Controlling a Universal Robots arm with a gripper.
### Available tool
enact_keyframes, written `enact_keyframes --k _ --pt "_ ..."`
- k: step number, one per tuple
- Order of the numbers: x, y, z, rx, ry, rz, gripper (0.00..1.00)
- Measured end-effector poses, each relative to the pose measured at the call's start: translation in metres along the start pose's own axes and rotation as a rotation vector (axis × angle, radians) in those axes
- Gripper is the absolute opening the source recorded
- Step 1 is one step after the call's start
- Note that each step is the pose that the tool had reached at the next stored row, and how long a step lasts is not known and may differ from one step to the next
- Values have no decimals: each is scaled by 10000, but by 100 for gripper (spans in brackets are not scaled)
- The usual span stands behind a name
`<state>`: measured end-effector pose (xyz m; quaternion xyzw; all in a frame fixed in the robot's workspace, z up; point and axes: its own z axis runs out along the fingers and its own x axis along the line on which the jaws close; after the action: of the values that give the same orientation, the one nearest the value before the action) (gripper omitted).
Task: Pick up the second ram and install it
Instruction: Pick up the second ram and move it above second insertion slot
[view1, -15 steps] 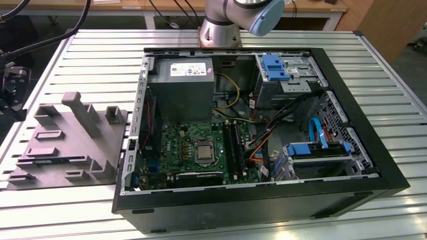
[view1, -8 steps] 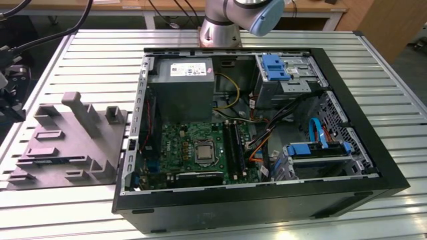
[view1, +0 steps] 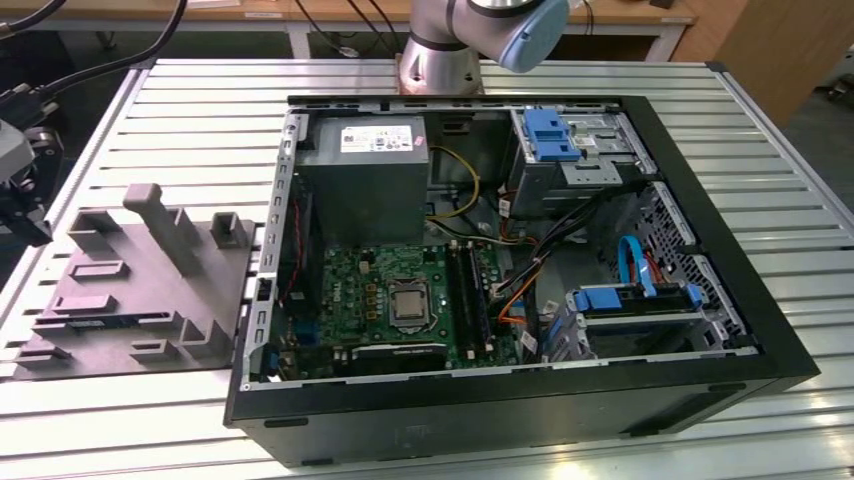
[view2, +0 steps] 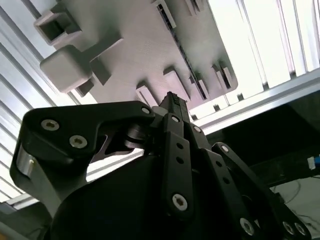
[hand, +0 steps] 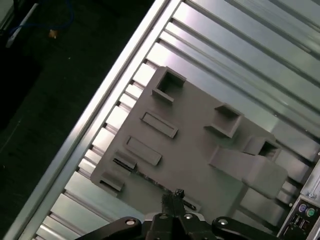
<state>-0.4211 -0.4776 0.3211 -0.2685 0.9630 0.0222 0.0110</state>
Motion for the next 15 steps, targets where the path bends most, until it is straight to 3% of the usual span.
enact_keyframes --k 15 --pt "2 -2 44 -69 132 -2718 10"
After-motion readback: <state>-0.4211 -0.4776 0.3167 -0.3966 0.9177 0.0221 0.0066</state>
